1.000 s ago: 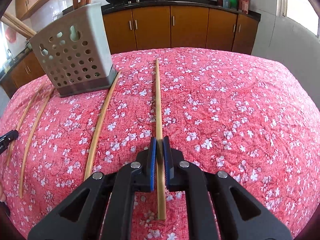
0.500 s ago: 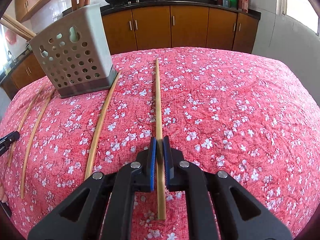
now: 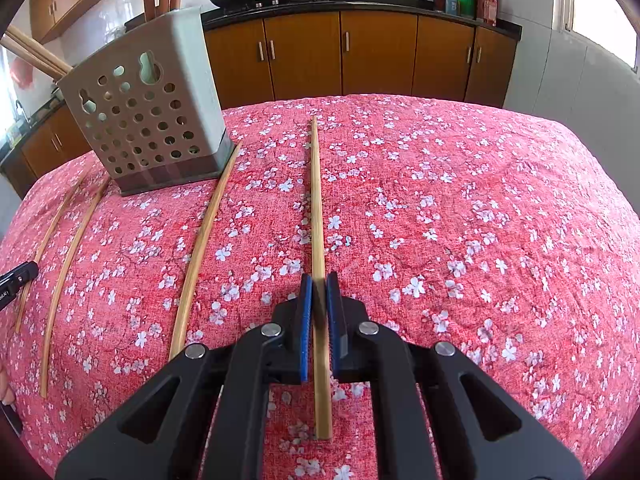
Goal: Organize utensils
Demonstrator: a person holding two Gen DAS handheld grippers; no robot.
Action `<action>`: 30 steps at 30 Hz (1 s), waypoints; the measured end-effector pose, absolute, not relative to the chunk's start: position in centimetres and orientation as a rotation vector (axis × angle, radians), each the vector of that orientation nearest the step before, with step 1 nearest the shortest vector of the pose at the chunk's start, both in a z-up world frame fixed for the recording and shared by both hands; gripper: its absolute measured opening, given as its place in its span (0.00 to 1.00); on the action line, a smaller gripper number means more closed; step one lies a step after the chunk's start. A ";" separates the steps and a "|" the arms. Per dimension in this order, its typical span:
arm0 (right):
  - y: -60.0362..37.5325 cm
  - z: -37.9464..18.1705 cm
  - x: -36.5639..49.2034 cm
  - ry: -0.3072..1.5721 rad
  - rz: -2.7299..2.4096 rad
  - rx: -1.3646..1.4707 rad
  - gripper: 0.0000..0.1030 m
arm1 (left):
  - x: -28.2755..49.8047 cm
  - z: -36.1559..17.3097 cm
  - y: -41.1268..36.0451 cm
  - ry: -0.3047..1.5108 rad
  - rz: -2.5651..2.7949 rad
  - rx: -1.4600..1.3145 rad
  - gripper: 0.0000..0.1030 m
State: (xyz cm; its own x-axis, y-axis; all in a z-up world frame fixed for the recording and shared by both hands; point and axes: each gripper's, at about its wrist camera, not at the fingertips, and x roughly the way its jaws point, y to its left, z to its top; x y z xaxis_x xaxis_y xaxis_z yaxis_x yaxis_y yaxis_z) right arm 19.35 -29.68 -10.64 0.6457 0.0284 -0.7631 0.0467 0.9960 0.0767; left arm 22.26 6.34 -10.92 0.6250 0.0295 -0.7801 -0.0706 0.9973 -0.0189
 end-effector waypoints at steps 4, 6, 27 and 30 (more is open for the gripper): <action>-29.7 -10.6 19.4 0.869 -0.011 0.092 0.08 | 22.3 -10.9 6.3 0.894 0.058 -0.049 0.22; -29.6 -10.6 19.4 0.869 -0.011 0.092 0.08 | 22.3 -10.9 6.3 0.894 0.058 -0.049 0.22; -29.5 -10.6 19.4 0.870 -0.012 0.093 0.08 | 21.8 -10.9 6.2 0.893 0.058 -0.050 0.22; -29.5 -10.6 19.4 0.870 -0.012 0.093 0.08 | 21.8 -10.9 6.1 0.893 0.058 -0.050 0.22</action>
